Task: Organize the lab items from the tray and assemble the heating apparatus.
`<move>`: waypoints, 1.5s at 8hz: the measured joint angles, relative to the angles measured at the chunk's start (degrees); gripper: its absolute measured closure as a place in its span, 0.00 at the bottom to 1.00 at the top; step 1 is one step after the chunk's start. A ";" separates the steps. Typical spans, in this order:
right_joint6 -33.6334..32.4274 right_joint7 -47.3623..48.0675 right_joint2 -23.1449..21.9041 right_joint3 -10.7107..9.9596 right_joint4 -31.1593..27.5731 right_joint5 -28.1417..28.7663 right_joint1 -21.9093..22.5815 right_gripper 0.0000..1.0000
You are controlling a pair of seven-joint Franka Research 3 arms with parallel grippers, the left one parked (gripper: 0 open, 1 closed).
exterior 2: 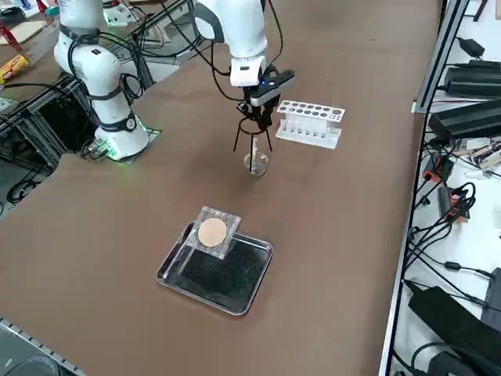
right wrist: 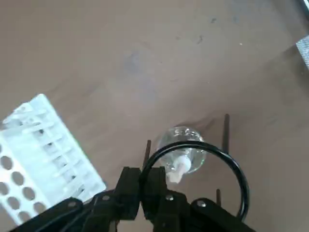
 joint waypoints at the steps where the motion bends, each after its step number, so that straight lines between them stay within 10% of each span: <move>1: 2.32 -0.02 -0.01 0.05 -1.43 0.02 0.57 0.93; 9: 6.80 -0.03 0.82 2.95 -2.85 7.11 0.66 0.93; 12: 7.02 -0.53 1.70 7.00 -3.06 7.36 -3.06 0.92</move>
